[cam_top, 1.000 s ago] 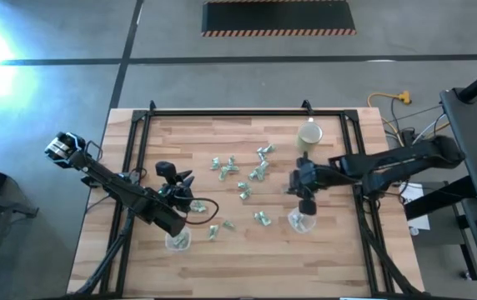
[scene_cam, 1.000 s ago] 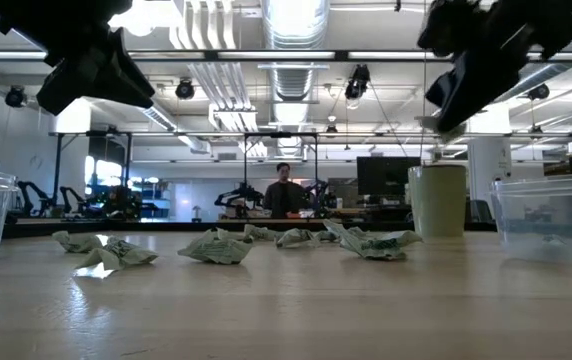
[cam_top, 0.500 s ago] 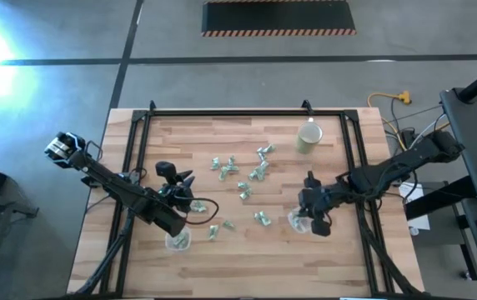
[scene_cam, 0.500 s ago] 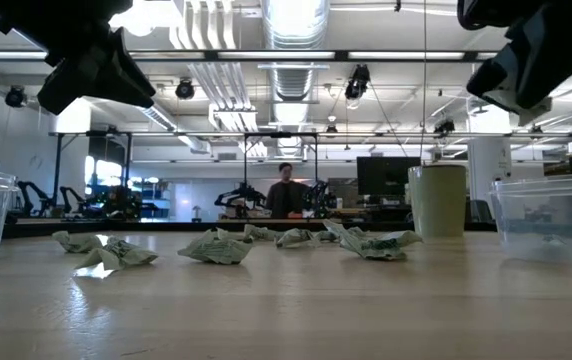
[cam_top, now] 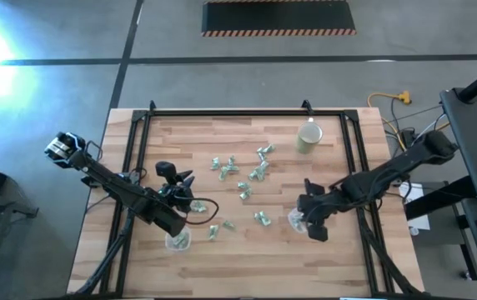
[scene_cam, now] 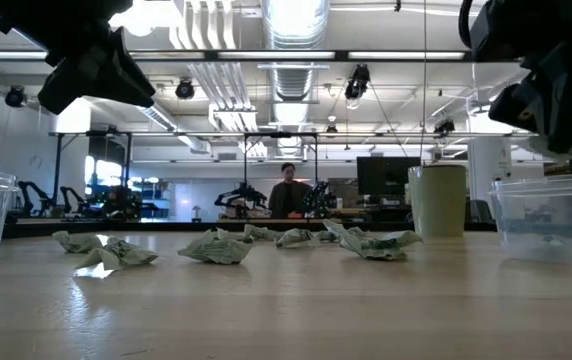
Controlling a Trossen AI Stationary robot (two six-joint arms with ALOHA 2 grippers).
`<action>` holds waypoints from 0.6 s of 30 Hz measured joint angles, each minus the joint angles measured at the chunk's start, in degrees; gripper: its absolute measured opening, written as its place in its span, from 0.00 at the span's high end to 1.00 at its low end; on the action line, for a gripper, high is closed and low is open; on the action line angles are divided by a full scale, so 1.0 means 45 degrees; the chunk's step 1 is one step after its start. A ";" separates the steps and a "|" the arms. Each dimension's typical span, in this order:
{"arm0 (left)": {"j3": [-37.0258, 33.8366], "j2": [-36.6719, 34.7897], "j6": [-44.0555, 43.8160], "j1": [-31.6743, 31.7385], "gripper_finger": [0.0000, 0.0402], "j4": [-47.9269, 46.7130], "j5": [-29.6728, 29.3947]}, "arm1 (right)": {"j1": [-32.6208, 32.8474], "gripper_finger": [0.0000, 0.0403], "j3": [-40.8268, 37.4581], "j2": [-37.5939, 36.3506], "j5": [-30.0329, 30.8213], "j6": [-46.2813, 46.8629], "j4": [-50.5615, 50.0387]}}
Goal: Pick and place Stevia / Truvia into bins
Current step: Put the stevia packet into the right transparent container, then put the stevia packet into the left transparent container
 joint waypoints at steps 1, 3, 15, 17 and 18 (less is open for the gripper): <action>0.0000 0.0000 0.0000 0.0000 0.77 0.0003 -0.0004 | 0.0000 0.93 -0.0005 0.0088 0.0000 0.0093 -0.0032; 0.0000 0.0000 0.0000 0.0000 0.77 0.0005 -0.0010 | 0.0000 0.93 -0.0005 0.0234 0.0000 0.0177 -0.0058; 0.0000 0.0000 0.0000 0.0000 0.77 0.0010 -0.0005 | 0.0000 0.76 -0.0005 0.0353 0.0087 0.0176 -0.0103; 0.0000 0.0000 0.0000 0.0000 0.77 0.0036 -0.0009 | 0.0000 0.74 -0.0005 0.0353 0.0089 0.0077 -0.0096; 0.0000 0.0000 0.0000 0.0000 0.77 0.0080 -0.0005 | 0.0000 0.73 -0.0005 0.0344 0.0092 0.0000 -0.0096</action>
